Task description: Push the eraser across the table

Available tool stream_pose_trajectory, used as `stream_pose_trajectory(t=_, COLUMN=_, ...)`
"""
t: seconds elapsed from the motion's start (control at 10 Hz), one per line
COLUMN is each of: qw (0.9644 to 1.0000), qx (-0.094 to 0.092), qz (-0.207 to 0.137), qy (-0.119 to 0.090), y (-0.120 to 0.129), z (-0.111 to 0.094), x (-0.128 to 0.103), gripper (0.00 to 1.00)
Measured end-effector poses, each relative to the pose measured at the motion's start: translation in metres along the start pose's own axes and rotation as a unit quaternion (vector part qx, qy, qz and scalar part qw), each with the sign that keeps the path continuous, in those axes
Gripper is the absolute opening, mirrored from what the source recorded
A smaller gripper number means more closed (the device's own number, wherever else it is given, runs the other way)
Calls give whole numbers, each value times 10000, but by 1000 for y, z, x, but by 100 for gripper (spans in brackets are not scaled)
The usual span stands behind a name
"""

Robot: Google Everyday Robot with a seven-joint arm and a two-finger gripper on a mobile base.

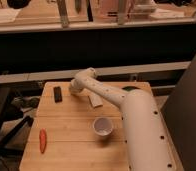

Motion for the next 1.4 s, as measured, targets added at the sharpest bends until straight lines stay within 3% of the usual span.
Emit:
stream_pose_trajectory(t=0.6, qw=9989, qx=-2, qz=-375, qy=-279, y=-23, z=22, x=-10, gripper=5)
stream_pose_trajectory(t=1.1, qw=9922, qx=5, qz=-1046, qy=-679, y=-60, z=42, x=-47, gripper=5)
stream_pose_trajectory(t=1.4, qw=9880, qx=18, qz=-1198, qy=-973, y=-70, z=45, x=-64, gripper=5)
